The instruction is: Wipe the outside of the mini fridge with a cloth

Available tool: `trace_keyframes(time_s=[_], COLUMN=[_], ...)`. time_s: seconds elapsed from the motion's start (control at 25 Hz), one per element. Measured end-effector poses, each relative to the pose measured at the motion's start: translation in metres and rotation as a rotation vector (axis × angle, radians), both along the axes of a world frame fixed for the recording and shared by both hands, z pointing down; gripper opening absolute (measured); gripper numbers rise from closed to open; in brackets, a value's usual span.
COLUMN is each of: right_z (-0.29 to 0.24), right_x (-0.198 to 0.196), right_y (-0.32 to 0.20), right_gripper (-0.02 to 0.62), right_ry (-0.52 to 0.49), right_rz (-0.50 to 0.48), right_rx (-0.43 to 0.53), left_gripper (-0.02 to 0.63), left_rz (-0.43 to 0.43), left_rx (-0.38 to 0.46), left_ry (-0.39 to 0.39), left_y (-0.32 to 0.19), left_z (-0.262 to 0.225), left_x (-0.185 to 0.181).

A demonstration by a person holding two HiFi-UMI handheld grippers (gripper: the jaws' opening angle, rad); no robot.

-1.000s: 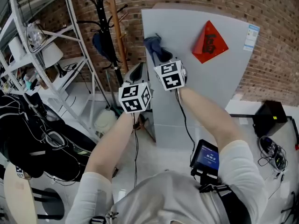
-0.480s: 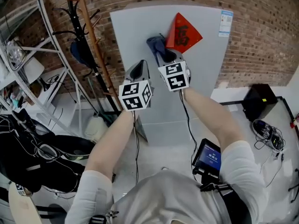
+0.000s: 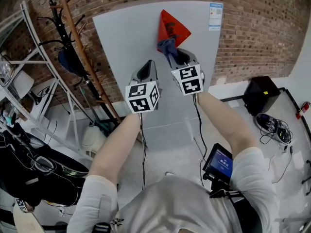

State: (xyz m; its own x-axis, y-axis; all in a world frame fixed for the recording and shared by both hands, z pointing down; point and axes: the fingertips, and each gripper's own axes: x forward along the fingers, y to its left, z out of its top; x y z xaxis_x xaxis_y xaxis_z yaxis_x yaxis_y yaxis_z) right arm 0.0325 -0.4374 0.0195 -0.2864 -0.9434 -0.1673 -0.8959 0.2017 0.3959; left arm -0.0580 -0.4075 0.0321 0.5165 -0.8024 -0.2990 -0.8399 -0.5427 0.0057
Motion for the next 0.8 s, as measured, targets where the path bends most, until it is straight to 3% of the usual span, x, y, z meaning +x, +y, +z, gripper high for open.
trace_keyframes(time_s=[0.44, 0.8], right_z=[-0.008, -0.008], right_x=[0.116, 0.207], right_y=[-0.014, -0.024], right_gripper=[0.084, 0.086], right_ry=[-0.115, -0.2], right_rz=[0.188, 0.337], right_rx=[-0.008, -0.014], left_gripper=[0.003, 0.003], left_rz=[0.077, 0.091], left_rx=[0.005, 0.003], left_ry=[-0.014, -0.012], left_y=[-0.002, -0.013], left_z=[0.0, 0.001], left_x=[0.053, 0.069])
